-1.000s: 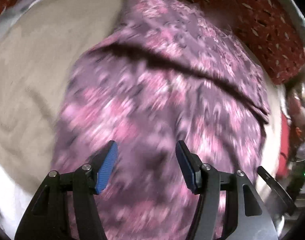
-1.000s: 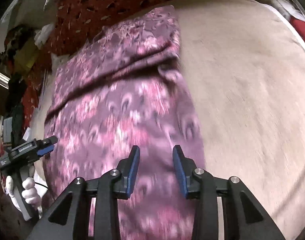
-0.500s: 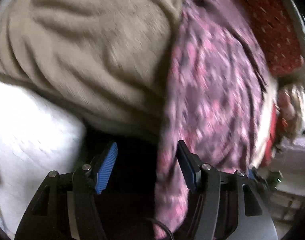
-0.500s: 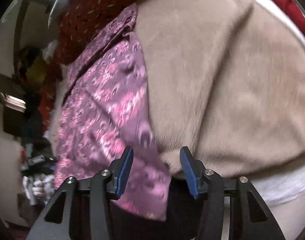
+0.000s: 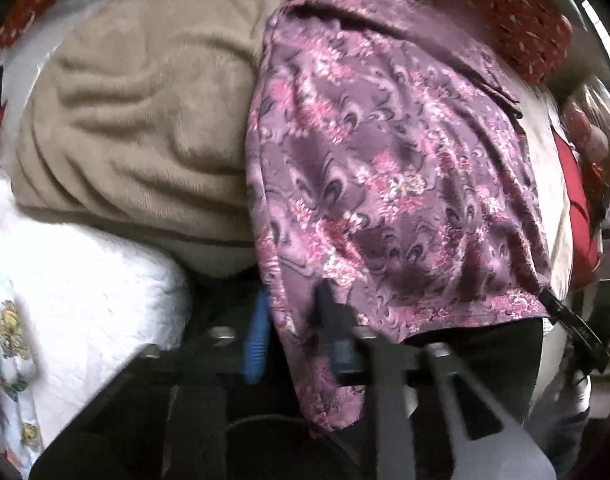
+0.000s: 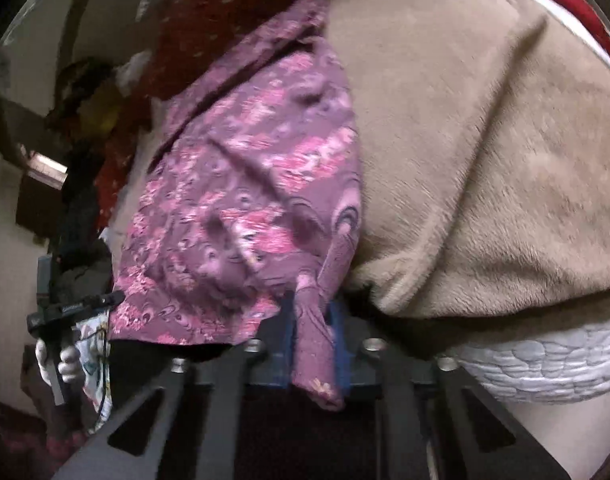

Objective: Fold small clothes

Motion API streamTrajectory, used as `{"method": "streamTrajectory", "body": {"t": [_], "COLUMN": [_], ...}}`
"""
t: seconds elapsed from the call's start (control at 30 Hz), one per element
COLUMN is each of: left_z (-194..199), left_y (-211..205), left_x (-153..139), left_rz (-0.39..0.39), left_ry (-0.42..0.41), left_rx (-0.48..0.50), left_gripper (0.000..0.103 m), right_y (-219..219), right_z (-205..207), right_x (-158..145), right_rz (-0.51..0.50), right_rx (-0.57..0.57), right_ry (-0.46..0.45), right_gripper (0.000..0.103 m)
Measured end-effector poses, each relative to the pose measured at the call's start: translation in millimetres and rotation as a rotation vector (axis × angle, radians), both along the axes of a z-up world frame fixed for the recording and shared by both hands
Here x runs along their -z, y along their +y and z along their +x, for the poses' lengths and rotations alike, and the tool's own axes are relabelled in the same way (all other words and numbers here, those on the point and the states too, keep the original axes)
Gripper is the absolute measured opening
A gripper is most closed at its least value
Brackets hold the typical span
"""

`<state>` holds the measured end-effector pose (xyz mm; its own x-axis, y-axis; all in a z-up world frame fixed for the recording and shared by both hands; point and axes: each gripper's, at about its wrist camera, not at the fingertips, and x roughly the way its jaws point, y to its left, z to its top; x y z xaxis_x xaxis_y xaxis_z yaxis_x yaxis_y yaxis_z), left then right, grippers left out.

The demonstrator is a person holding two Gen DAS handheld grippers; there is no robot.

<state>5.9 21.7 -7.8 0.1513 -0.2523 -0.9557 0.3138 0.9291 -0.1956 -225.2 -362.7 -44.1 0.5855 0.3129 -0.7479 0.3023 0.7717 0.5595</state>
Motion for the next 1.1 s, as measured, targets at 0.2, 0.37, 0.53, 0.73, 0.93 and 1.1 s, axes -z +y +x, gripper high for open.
{"method": "streamTrajectory", "body": {"t": [0.2,0.37,0.53,0.73,0.93,1.1], "left_z": [21.9,41.8,67.3,108.5,168.8,228.2], "left_y": [10.4,1.3,6.1,3.7,-5.8,-21.2], "left_x": [-10.4,-14.3,-21.4,-26.3,-21.1,-14.2], "left_rz": [-0.232,-0.393,-0.515,-0.612,-0.695,-0.728], "left_ry": [0.123,0.188,0.201,0.195,0.198,0.19], "left_rx": [-0.041,-0.096,-0.166,-0.244,-0.355,-0.436], "left_gripper": [0.003,0.003,0.003,0.003,0.003,0.003], "right_y": [4.3,-9.7,-23.8,-43.4,-68.9,-101.4], "right_z": [-2.6,2.5,18.6,50.6,100.0,156.0], "right_x": [-38.1,-62.0,-71.8,-75.7,-77.6,-67.6], "right_rz": [-0.032,0.052,0.115,0.172,0.216,0.273], "right_rx": [-0.004,0.037,0.068,0.097,0.126,0.183], "right_ry": [-0.137,-0.248,-0.302,-0.35,-0.378,-0.375], "right_gripper": [0.013,0.013,0.013,0.013,0.013,0.013]}}
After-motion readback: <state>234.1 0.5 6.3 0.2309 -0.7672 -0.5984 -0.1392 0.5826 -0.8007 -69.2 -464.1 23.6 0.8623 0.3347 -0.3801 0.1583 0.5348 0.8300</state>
